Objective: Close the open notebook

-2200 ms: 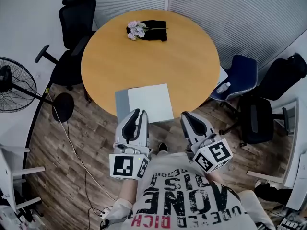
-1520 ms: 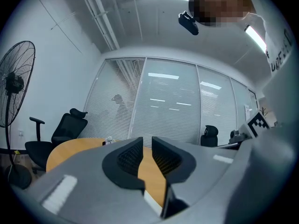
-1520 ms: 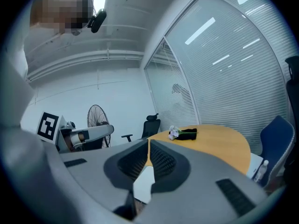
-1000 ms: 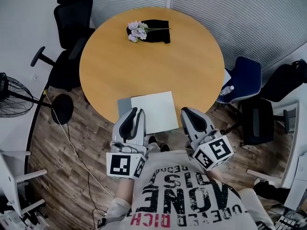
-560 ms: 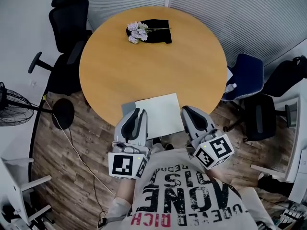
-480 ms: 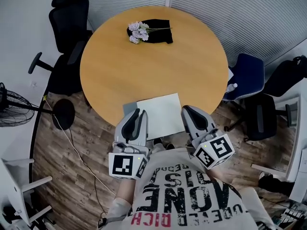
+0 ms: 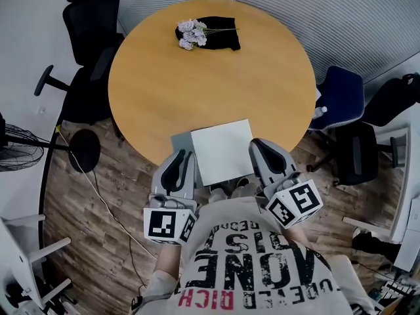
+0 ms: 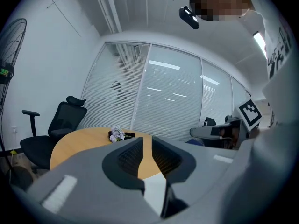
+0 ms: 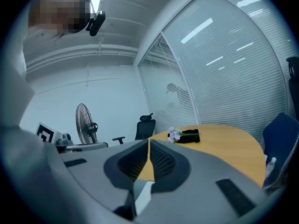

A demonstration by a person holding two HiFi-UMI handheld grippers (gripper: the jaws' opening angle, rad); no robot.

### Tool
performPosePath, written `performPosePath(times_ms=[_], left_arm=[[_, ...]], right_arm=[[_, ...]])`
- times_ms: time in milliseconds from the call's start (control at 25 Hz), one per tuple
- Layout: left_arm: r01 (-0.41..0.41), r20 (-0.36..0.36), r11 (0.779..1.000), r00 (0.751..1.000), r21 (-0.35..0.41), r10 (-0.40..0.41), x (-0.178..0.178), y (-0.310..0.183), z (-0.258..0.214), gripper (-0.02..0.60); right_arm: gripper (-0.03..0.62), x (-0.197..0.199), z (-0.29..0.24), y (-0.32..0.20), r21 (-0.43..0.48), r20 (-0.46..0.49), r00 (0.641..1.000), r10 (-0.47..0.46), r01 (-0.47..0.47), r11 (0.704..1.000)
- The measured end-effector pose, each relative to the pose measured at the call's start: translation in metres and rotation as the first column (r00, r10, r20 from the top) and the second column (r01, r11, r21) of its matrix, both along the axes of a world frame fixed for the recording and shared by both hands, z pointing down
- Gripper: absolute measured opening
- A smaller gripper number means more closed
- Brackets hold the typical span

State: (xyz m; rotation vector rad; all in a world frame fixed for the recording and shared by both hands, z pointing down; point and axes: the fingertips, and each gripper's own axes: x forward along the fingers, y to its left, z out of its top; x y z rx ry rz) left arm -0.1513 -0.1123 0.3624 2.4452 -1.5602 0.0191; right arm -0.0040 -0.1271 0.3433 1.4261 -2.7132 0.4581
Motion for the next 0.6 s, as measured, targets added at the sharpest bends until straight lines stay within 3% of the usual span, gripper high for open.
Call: performPosePath(times_ms=[600], left_arm=[[0.074, 0.007, 0.994, 0.997, -0.074, -0.074, -0.030, 0.016, 0.026, 0.069]], right_arm=[[0.020, -0.017, 0.006, 0.004, -0.024, -0.014, 0.997, -0.076, 0.076, 0.997]])
